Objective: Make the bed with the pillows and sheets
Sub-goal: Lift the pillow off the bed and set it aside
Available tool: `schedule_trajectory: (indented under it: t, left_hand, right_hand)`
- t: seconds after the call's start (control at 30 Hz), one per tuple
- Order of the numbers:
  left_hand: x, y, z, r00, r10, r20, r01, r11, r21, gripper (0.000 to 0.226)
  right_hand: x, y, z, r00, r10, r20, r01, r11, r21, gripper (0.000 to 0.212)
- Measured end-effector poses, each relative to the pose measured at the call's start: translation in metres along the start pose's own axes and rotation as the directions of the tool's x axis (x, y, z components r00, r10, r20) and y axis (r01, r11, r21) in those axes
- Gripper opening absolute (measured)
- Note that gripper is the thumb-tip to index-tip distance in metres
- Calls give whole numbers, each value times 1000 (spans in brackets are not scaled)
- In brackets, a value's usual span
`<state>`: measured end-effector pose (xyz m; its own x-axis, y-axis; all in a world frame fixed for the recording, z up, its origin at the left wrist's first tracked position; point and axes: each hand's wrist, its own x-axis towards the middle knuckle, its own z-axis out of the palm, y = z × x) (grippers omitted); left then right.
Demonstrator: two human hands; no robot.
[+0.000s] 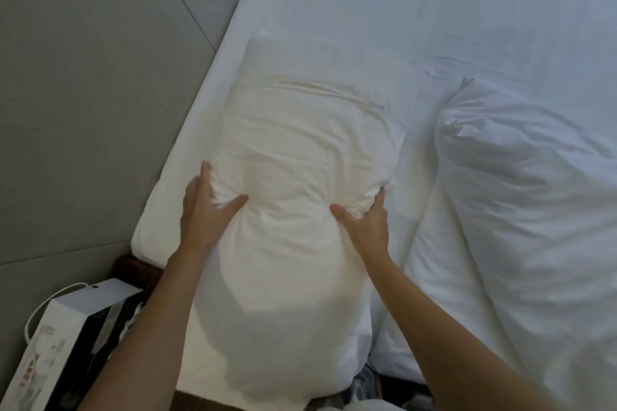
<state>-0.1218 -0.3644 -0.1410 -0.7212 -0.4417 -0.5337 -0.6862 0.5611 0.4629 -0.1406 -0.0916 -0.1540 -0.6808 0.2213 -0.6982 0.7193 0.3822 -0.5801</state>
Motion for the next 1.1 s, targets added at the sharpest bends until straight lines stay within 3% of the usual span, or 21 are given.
schedule_trajectory:
  t: [0.17,0.47,0.57,0.63,0.87,1.0,1.1]
  left_hand:
    - [31,-15,7,984,-29,174,38,998,-52,129]
    - [103,-42,32,927,-124,354,66,983,171,128]
    - [119,-45,50,925,-161,345,82,969,233,137]
    - [126,-49,64,934,-153,324,80,970,230,131]
    - [129,-60,77,972,-23,233,7,998,69,114]
    - [103,-37,64,978,-83,190,88,996,-18,96]
    - [64,-20,41,994,10,105,7,987,-163,79]
  right_hand:
    - [11,10,12,999,20,-25,-20,999,31,122]
    - [58,25,57,993,97,-70,-99,995,-16,126]
    - [78,34,67,989,103,-101,-105,994,-11,114]
    - [90,41,75,986,103,-133,-105,994,-10,111]
    - [102,48,79,987,73,-142,-76,997,-14,105]
    - [82,37,56,988,54,-147,-45,997,60,99]
    - [52,21,35,975,19,-222,7,993,118,86]
